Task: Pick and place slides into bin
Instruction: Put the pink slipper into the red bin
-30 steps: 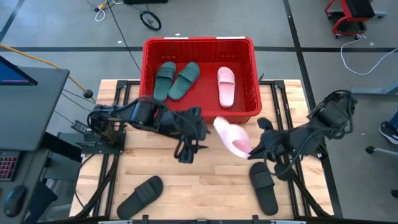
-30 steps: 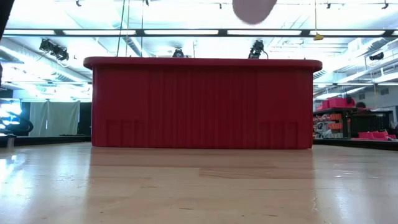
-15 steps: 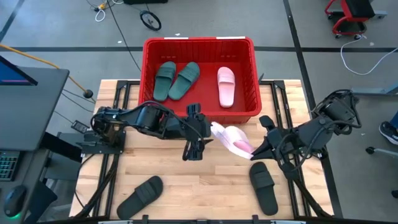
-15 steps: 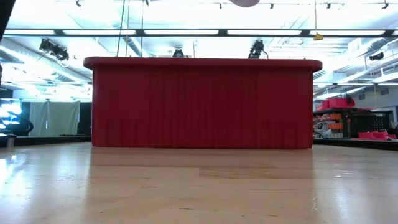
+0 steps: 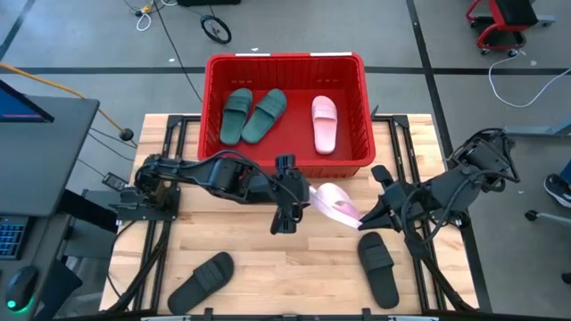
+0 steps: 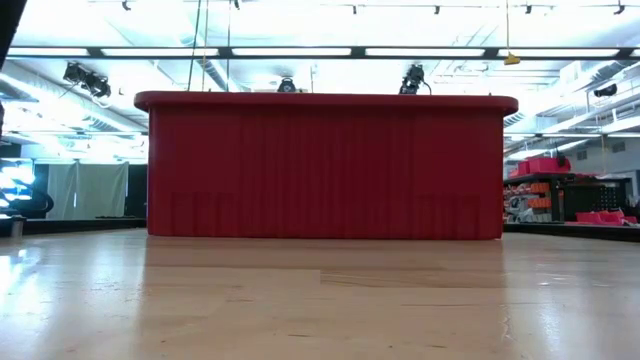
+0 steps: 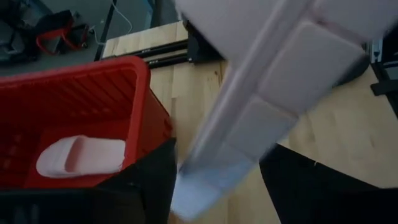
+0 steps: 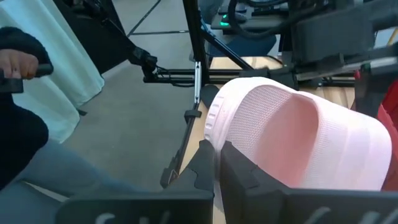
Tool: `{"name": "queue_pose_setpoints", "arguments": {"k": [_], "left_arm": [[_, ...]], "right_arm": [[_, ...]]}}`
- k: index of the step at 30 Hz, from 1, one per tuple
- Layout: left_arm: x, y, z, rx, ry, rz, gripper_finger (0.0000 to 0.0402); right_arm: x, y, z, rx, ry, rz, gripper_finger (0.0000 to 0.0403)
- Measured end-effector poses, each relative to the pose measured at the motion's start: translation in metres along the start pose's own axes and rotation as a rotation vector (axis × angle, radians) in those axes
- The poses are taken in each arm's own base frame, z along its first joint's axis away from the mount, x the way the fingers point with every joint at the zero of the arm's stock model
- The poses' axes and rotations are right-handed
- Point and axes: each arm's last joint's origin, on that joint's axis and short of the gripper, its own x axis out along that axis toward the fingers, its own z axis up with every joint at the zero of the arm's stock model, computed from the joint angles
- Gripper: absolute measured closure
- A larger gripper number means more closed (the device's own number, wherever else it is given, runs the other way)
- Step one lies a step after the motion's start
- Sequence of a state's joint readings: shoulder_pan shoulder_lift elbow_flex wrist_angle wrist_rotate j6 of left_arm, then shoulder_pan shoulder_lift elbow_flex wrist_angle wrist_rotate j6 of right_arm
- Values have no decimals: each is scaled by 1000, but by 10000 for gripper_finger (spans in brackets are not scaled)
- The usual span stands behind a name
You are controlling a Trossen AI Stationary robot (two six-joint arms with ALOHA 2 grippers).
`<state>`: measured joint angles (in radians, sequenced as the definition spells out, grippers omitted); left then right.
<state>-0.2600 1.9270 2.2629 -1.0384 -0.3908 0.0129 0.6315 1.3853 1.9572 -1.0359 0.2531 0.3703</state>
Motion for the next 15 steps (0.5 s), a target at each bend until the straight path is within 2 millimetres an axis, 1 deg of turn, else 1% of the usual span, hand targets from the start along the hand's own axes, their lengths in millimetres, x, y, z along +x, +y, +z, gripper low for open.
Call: {"name": "queue_pose_setpoints", "arguments": {"k": [3, 5, 8, 10, 15], "left_arm": [[3, -3, 0, 46, -11, -6, 199], [5, -6, -1, 59, -15, -11, 224], [4, -8, -2, 57, -6, -18, 277], [4, -9, -2, 28, 0, -22, 314], [4, -9, -4, -70, 10, -21, 317]], "right_arm": [[0, 0, 1, -7, -5, 2, 396], [0, 0, 1, -7, -8, 2, 396], [0, 0, 1, 7, -15, -12, 391], [0, 0, 1, 31, -17, -17, 381], [0, -2, 2, 88, -41, -69, 333]]}}
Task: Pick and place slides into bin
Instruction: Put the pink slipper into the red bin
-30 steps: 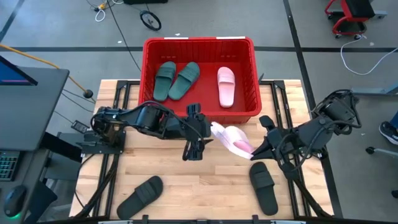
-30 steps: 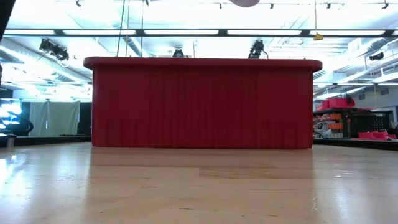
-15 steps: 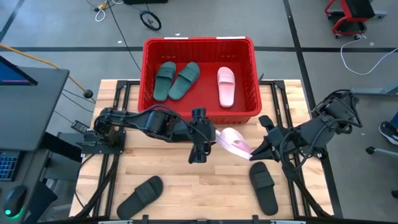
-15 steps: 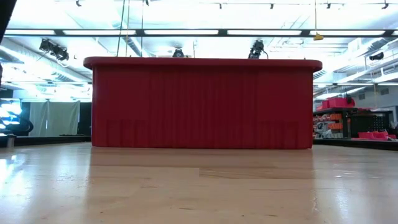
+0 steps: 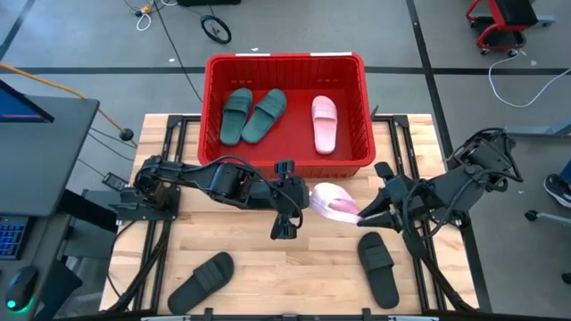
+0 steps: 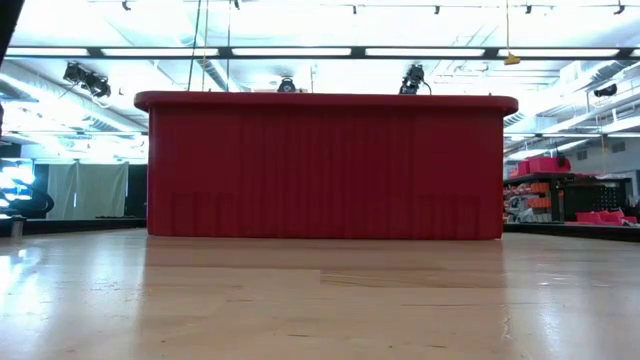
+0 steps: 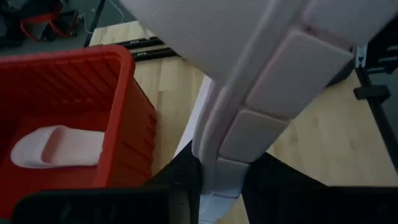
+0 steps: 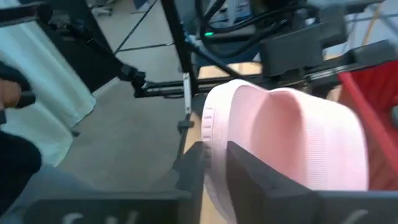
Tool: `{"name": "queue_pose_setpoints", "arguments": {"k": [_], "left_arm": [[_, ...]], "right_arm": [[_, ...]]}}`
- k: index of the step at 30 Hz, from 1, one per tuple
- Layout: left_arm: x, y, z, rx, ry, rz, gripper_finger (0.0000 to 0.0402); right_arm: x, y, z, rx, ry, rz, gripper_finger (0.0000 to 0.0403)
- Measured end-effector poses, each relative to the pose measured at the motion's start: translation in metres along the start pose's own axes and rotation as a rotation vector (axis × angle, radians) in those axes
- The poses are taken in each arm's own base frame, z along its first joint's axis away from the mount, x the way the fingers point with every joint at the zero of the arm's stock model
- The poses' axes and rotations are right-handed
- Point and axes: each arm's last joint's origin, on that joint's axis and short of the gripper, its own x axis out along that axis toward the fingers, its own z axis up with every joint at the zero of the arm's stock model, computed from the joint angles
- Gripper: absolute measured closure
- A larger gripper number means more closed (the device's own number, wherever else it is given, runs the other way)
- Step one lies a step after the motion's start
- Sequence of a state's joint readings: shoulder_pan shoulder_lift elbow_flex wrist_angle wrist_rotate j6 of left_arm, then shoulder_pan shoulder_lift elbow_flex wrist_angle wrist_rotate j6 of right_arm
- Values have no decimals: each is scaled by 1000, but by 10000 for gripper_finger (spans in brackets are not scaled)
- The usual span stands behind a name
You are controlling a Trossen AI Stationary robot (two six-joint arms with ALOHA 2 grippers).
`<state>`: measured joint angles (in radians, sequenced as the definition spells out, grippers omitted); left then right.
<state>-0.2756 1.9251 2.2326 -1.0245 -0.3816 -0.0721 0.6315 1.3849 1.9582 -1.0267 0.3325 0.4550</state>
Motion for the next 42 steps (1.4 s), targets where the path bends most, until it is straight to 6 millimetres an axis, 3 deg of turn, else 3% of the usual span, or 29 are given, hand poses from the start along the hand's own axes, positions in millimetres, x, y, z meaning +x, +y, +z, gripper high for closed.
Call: {"name": "queue_pose_setpoints", "arguments": {"k": [8, 14, 21, 26, 30, 35, 39, 42], "left_arm": [[-4, -7, -5, -170, 35, 25, 317], [-8, 3, -22, -357, 117, 307, 318], [-1, 55, -39, -552, 214, 585, 321], [14, 115, -39, -672, 190, 689, 321], [38, 165, -44, -729, 231, 646, 321], [94, 216, -67, -786, 315, 565, 322], [143, 242, -98, -805, 433, 532, 322], [164, 255, -116, -834, 491, 556, 322]], "right_arm": [[-1, -3, 1, -62, -29, -78, 240], [-6, -6, 2, -34, -62, -121, 212], [-6, -7, 2, 2, -75, -155, 215], [-4, -6, 1, 12, -69, -151, 225], [5, -4, 0, 4, -52, -164, 233], [16, 0, -3, -10, -23, -174, 239], [25, 2, -5, -19, -4, -186, 243], [32, 3, -7, -26, 12, -193, 245]]}}
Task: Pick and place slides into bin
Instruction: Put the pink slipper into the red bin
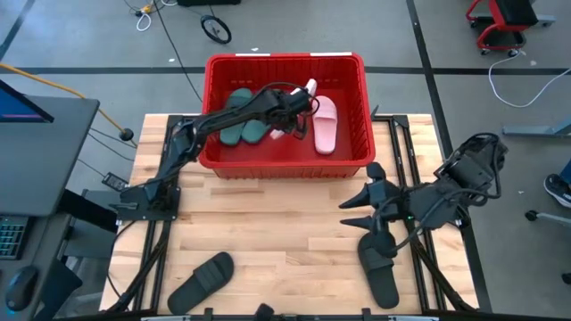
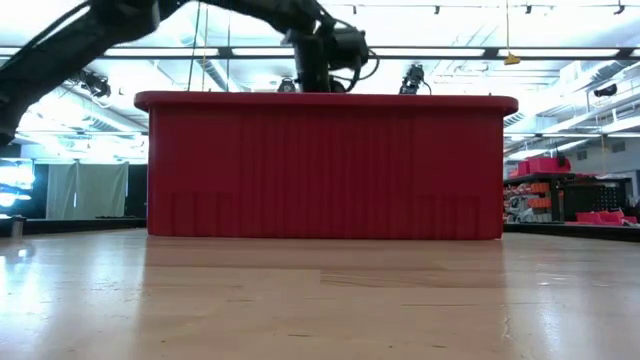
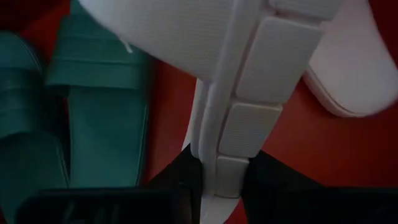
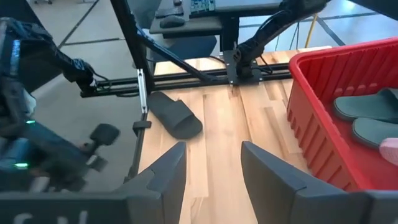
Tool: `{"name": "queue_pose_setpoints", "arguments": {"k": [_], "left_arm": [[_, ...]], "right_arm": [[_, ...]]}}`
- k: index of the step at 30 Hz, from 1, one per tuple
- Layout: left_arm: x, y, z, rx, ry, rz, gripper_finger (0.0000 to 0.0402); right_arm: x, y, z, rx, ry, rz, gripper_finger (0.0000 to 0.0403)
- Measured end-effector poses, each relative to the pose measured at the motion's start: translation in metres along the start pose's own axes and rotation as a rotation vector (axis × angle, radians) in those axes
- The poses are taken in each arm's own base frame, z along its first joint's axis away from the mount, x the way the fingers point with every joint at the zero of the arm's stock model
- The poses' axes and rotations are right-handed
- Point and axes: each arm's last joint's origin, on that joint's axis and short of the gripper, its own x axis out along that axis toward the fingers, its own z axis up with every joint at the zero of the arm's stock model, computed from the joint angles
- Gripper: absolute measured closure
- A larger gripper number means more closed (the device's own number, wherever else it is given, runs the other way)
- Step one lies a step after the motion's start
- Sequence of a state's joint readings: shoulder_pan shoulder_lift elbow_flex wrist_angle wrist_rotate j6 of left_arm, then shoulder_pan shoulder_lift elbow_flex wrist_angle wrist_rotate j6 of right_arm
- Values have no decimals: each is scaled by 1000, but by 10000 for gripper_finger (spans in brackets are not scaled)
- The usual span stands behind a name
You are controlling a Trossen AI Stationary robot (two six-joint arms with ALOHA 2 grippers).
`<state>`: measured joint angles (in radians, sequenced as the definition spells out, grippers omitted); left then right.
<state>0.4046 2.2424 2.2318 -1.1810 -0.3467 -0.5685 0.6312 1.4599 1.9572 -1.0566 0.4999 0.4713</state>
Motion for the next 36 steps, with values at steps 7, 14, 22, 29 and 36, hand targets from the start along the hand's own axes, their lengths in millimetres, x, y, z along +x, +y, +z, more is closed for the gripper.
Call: {"name": "queue_pose_setpoints", "arguments": {"k": [7, 14, 22, 29, 36], "left_arm": [[37, 16, 11, -140, 32, 35, 322], [65, 30, 18, -226, 63, 37, 303], [88, 24, 21, -220, 67, -52, 260], [87, 24, 26, -254, 9, -42, 230], [82, 7, 29, -251, -56, -138, 234]], "right_arm": [[0, 0, -1, -4, 6, 1, 245], [-1, -1, -2, -7, 20, -7, 249], [-1, -3, -5, 25, 51, -24, 250], [-3, -1, -10, 47, 80, -27, 256], [-3, -2, -10, 45, 88, -34, 259]]}}
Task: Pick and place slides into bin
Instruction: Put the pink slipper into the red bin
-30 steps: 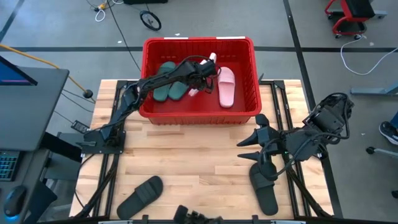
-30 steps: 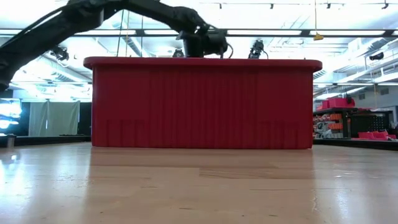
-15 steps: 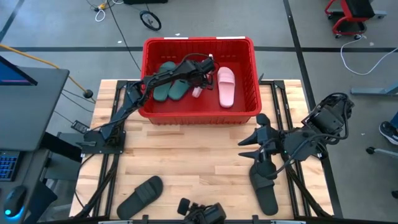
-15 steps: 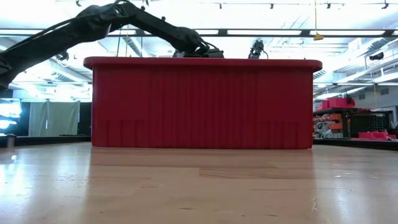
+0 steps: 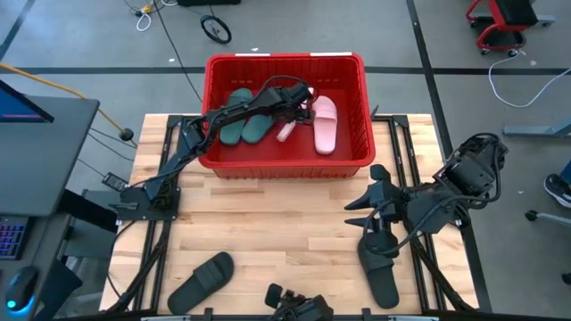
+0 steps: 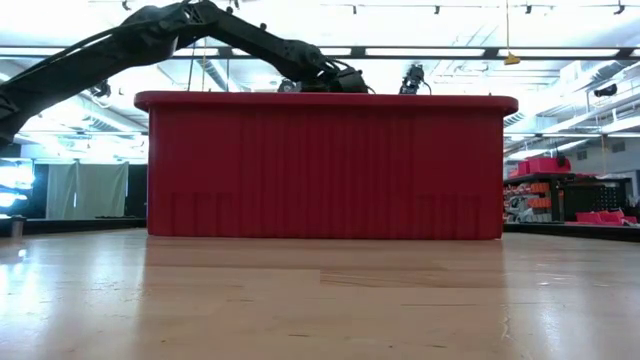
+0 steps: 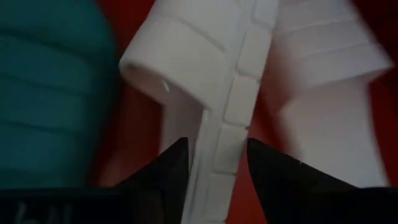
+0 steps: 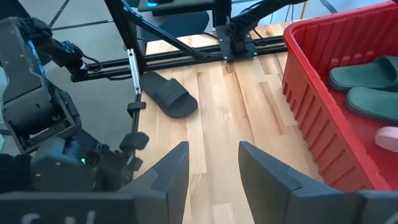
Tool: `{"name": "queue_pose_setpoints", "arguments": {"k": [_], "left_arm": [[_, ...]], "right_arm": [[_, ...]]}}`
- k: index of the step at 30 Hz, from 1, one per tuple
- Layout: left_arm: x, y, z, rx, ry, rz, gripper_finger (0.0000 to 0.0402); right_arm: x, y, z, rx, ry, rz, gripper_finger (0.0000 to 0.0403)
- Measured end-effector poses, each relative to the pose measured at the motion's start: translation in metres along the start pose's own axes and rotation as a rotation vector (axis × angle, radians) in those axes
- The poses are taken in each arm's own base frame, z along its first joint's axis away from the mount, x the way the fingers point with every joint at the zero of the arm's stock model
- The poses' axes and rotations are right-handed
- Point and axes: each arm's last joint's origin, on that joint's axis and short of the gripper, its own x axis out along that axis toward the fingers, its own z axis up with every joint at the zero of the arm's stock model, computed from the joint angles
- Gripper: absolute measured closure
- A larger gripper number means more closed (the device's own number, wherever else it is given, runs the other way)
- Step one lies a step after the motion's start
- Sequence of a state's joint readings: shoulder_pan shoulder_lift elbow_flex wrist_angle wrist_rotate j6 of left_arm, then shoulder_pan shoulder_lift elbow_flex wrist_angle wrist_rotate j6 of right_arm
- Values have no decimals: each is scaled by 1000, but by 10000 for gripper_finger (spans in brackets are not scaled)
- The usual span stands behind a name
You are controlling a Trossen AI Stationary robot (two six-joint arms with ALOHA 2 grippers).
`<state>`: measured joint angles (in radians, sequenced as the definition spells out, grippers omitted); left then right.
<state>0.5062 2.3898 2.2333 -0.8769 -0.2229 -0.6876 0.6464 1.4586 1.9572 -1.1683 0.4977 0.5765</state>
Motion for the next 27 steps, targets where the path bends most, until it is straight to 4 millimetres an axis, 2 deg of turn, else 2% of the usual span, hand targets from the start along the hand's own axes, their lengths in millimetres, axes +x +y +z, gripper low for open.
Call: {"name": "queue_pose_setpoints", "arguments": {"k": [10, 17, 24, 27], "left_arm": [[-6, -23, 3, -6, -112, -144, 253], [-5, -19, 17, 54, -195, -174, 275], [-2, -8, 22, -32, -125, -211, 291], [-3, -12, 18, 72, -125, -208, 288]], "right_arm": [[0, 0, 0, 37, 0, 2, 262], [-2, 3, -2, 53, 2, 15, 265], [-3, 5, -3, 74, 4, 23, 265], [-3, 5, -3, 75, 4, 23, 265]]}}
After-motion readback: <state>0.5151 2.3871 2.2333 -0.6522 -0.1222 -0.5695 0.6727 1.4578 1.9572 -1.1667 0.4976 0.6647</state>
